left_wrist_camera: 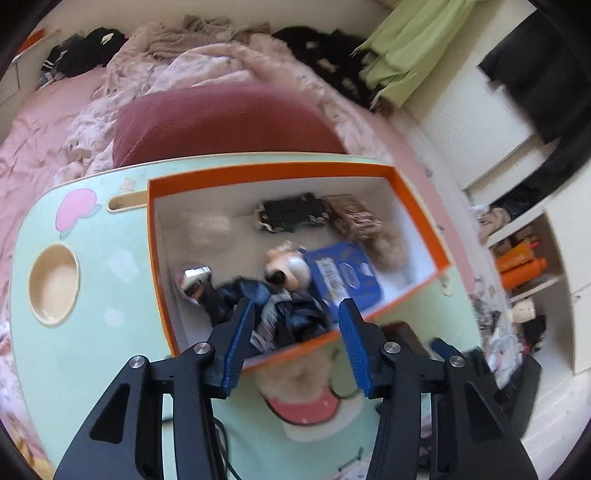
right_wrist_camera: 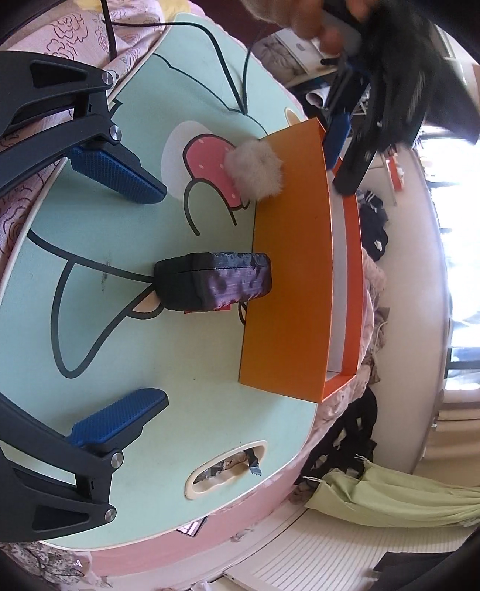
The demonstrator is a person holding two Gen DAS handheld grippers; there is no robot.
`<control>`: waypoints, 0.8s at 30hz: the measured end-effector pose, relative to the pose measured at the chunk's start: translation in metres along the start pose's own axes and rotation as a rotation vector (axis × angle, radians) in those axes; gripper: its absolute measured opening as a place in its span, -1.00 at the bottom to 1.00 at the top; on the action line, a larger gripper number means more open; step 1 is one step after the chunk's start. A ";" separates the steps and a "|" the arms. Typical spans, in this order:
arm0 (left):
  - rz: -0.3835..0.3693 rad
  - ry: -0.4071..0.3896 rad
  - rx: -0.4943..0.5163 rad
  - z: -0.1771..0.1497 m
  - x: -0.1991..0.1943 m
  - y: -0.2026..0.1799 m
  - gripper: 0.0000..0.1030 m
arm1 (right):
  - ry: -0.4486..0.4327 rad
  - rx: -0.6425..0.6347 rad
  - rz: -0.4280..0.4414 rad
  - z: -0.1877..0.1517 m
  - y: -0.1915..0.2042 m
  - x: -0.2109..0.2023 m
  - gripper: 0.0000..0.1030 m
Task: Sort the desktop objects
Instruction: 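Grasp the black-and-white cloth doll in the box with the left gripper and set it beside the pompom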
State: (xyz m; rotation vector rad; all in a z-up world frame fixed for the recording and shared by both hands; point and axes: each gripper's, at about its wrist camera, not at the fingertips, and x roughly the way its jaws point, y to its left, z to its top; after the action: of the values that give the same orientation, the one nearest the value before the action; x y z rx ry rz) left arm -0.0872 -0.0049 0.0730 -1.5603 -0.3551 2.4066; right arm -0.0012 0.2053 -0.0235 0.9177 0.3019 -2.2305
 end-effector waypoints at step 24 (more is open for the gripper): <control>-0.087 -0.091 0.163 0.009 -0.043 -0.030 -0.83 | -0.003 -0.009 0.009 0.002 0.003 -0.002 0.97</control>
State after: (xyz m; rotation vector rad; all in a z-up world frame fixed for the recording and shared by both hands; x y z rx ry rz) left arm -0.0758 0.0080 0.1230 -1.3427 -0.2325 2.3793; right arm 0.0010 0.2032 -0.0202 0.9096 0.3056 -2.2201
